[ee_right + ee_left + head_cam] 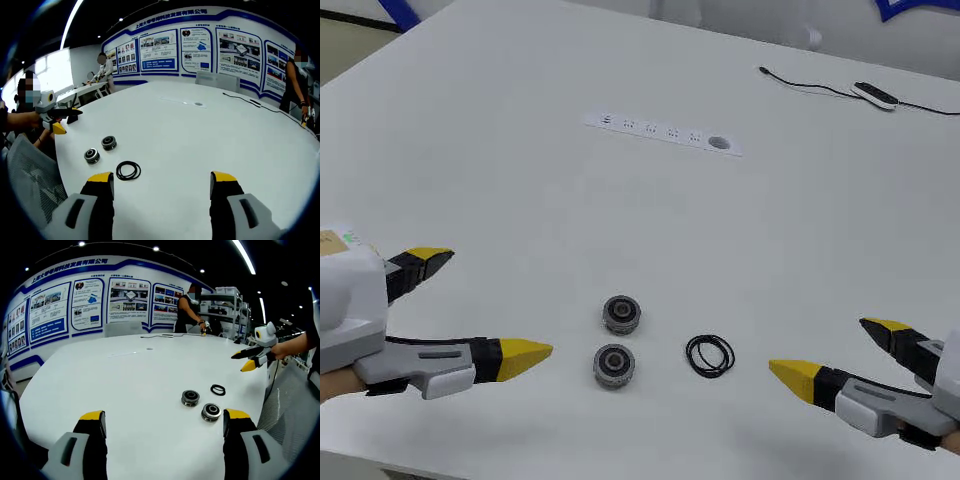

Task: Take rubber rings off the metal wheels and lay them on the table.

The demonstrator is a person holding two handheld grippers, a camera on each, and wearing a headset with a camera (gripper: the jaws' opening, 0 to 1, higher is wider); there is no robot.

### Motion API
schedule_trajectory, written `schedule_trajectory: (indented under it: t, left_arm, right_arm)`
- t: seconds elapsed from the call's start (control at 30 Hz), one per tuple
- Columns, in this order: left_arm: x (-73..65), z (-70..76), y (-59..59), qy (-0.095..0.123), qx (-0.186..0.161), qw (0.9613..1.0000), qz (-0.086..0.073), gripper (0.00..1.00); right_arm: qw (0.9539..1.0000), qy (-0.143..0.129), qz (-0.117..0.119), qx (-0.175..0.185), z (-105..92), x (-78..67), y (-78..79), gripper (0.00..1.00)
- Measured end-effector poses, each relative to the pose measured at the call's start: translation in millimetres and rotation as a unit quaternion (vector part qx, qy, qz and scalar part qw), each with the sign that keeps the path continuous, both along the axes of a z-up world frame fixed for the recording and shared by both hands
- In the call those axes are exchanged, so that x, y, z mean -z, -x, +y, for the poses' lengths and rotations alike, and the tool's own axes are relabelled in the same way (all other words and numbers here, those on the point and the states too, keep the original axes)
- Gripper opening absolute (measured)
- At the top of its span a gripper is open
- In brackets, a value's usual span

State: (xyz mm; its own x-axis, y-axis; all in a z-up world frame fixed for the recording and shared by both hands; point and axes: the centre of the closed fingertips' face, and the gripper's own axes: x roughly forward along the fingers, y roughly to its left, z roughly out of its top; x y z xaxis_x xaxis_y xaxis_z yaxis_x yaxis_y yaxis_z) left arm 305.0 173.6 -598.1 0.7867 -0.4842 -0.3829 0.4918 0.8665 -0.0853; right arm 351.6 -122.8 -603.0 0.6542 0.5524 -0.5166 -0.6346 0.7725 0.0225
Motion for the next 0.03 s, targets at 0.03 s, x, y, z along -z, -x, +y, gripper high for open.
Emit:
schedule_trajectory:
  t: [0.03]
  left_arm:
    - [0.4, 0.0, 0.0, 0.000, 0.000, 1.0000, 0.001, 1.00]
  right_arm:
    - [1.0000, 0.003, 0.000, -0.001, -0.7, 0.6, 0.3, 0.81]
